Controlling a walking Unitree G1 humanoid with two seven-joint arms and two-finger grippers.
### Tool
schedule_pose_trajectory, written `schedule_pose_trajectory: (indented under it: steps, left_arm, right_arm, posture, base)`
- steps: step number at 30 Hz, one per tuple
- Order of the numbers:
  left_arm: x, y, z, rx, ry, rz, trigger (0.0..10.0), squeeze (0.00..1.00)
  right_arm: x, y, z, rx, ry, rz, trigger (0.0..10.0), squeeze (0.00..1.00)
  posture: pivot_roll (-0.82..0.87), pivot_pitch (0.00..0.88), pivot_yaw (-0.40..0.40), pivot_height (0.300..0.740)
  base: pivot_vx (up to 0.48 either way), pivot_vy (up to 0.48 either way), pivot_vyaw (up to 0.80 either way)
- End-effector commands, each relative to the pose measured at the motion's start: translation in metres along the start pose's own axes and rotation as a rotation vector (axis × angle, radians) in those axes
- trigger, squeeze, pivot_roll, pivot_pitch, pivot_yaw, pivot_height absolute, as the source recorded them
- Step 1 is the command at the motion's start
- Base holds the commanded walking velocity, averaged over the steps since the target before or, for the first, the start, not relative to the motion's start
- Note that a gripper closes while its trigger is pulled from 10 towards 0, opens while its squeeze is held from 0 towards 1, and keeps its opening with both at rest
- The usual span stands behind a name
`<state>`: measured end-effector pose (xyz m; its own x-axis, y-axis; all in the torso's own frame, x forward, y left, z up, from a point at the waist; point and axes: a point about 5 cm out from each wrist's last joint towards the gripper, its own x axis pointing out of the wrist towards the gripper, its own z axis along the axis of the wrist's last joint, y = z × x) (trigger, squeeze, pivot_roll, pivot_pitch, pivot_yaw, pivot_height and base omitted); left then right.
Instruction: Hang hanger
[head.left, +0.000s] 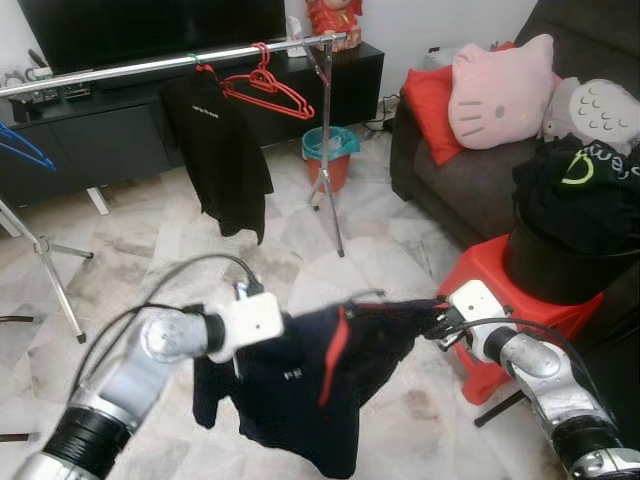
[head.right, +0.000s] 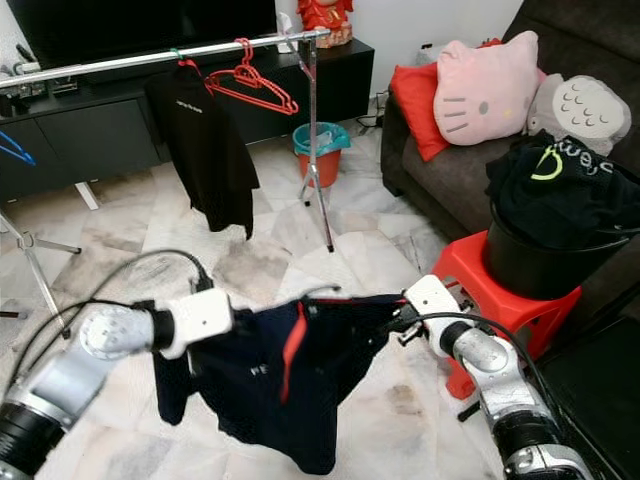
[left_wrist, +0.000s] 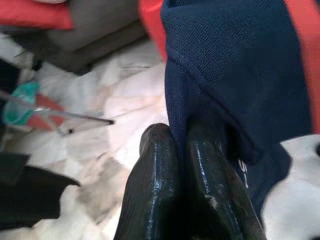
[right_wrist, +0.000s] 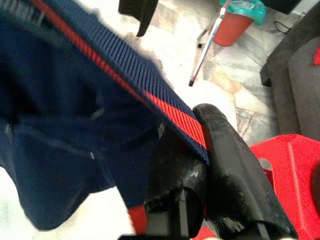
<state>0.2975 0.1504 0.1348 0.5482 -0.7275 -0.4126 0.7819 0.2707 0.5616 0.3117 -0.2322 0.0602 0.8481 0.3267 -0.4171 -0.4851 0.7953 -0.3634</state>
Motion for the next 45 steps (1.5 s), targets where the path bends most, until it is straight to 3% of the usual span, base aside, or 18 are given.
schedule_pose_trajectory:
  steps: [1,4,8,16,21,25,28,31,36,43,45]
  left_arm:
    - [-0.015,0.015,-0.002,0.001,0.0,0.05,10.0,0.0]
    - [-0.034,0.015,-0.008,0.078,0.024,-0.058,10.0,0.0]
    - [-0.041,0.015,-0.008,0.143,0.037,-0.128,10.0,0.0]
    - [-0.048,0.023,-0.004,0.194,-0.002,-0.158,10.0,0.0]
    - [-0.057,0.023,-0.001,0.223,-0.039,-0.244,10.0,0.0]
    - [-0.056,0.019,-0.003,0.245,-0.003,-0.286,10.0,0.0]
    - [-0.046,0.013,0.0,0.286,-0.04,-0.268,10.0,0.0]
    - [-0.039,0.005,0.005,0.269,-0.104,-0.278,10.0,0.0]
    - [-0.046,0.019,0.03,0.153,-0.287,-0.219,10.0,0.0]
    - [-0.048,0.015,0.042,0.16,-0.333,-0.279,10.0,0.0]
    - [-0.044,0.009,0.047,0.139,-0.374,-0.31,10.0,0.0]
  right_arm:
    - [-0.004,-0.008,-0.006,-0.007,0.041,-0.018,0.0,0.0]
    - [-0.005,-0.01,-0.009,-0.007,0.065,-0.02,0.0,0.0]
    - [-0.004,-0.009,-0.009,-0.019,0.076,0.005,0.0,0.0]
    - [-0.007,-0.013,-0.012,-0.04,0.101,0.019,0.0,0.0]
    - [-0.011,-0.019,-0.013,-0.067,0.12,0.021,0.0,0.0]
    - [-0.011,-0.023,-0.011,-0.072,0.12,0.01,0.0,0.0]
    - [-0.008,-0.024,-0.005,-0.07,0.094,-0.002,0.0,0.0]
    - [-0.005,-0.018,-0.003,-0.084,0.088,0.04,0.0,0.0]
    - [-0.007,-0.004,-0.019,-0.098,0.167,0.144,0.0,0.0]
    - [-0.007,-0.001,-0.03,-0.043,0.228,0.113,0.0,0.0]
    - [-0.003,0.003,-0.028,0.038,0.202,0.096,0.0,0.0]
  posture:
    - [-0.01,0.0,-0.01,0.74]
    - [-0.01,0.0,-0.007,0.74]
    - [0.0,0.0,-0.005,0.74]
    - [0.0,0.0,-0.007,0.74]
    - [0.0,0.0,-0.007,0.74]
    - [0.0,0.0,-0.001,0.74]
    - [0.0,0.0,0.001,0.74]
    - [0.0,0.0,0.004,0.74]
    - [0.01,0.0,0.004,0.74]
    - [0.01,0.0,0.007,0.74]
    - [0.01,0.0,0.009,0.74]
  base:
    - [0.0,0.0,0.0]
    - [0.0,0.0,0.0]
    - [0.0,0.0,0.0]
    - [0.0,0.0,0.0]
    - [0.0,0.0,0.0]
    - [0.0,0.0,0.0]
    - [0.0,0.0,0.0]
    - [0.0,0.0,0.0]
    - [0.0,0.0,0.0]
    - [0.0,0.0,0.0]
    - [0.0,0.0,0.0]
